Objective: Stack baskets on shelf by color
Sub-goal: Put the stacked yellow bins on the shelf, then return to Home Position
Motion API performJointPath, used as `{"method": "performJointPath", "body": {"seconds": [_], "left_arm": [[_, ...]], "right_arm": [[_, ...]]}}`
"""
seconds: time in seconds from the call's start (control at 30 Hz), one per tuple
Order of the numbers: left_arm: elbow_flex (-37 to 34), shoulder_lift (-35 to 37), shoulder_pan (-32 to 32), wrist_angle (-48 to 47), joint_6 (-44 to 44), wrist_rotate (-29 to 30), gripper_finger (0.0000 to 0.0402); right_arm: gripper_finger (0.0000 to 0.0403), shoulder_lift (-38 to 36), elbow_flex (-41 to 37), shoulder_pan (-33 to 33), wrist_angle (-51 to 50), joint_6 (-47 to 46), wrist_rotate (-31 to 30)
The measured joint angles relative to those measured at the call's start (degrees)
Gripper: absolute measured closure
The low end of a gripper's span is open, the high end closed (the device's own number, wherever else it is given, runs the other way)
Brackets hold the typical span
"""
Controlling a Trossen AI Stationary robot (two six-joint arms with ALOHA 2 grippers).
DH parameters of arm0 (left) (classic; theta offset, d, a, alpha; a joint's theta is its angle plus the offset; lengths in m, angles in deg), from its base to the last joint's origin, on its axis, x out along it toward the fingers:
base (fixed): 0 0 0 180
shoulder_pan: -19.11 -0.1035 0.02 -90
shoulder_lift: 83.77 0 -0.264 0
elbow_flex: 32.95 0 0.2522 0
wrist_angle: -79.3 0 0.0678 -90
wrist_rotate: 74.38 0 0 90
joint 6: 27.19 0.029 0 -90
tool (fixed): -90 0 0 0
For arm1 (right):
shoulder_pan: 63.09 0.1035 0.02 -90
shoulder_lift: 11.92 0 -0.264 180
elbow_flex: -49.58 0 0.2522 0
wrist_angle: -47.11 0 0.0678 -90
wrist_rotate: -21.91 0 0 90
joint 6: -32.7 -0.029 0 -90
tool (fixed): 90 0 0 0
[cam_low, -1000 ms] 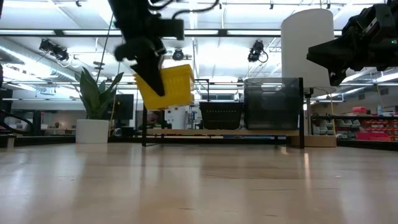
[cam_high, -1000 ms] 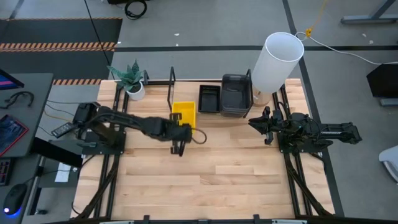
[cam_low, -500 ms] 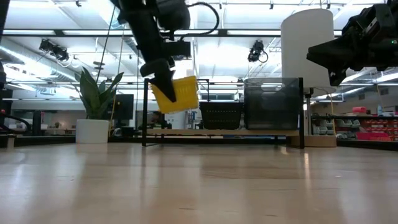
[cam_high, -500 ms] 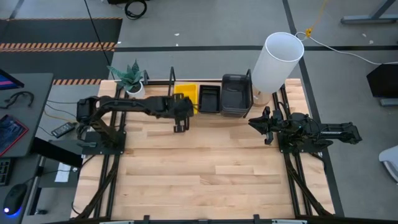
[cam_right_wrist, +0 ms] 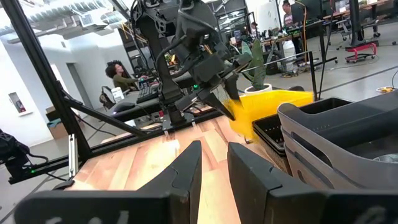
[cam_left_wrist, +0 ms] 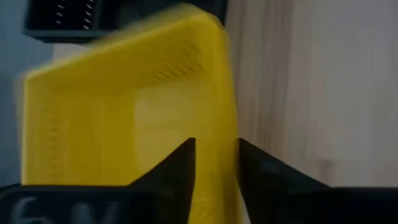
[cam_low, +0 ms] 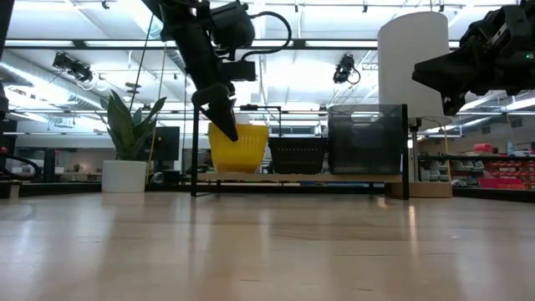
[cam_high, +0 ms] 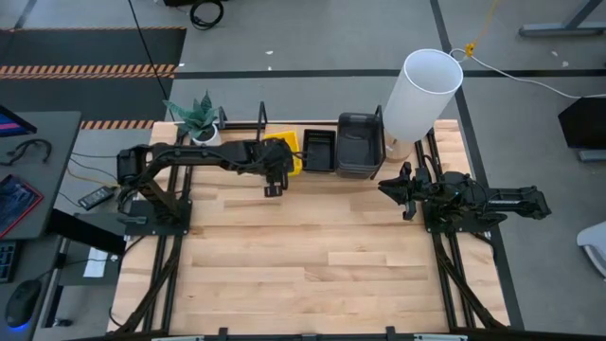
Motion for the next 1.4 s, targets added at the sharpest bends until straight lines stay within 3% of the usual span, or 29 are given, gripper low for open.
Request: {"method": "performJointPath", "body": {"seconds": [0.17, 0.33, 0.73, 0.9, 1.4], "left_arm": [[0.0, 0.0, 0.0, 1.8, -0.9, 0.5, 0.0240], [0.0, 0.1, 0.0, 1.0, -1.7, 0.5, 0.0225], [0.0, 8.6, 0.0, 1.0, -0.6, 0.9, 0.0239], [-0.6, 15.0, 0.7, 3.5, -2.6, -3.3, 0.0256], [-35.6, 46.8, 3.0, 31.5, -16.1, -9.7, 0.0335]], "right_arm": [[0.0319, 0.0, 0.0, 0.0, 0.0, 0.0, 0.0], [0.0319, 0.0, 0.0, 0.0, 0.0, 0.0, 0.0], [0.0319, 0.0, 0.0, 0.0, 0.0, 0.0, 0.0], [0.0319, 0.0, 0.0, 0.0, 0.0, 0.0, 0.0], [0.0319, 0.0, 0.0, 0.0, 0.0, 0.0, 0.0]]}}
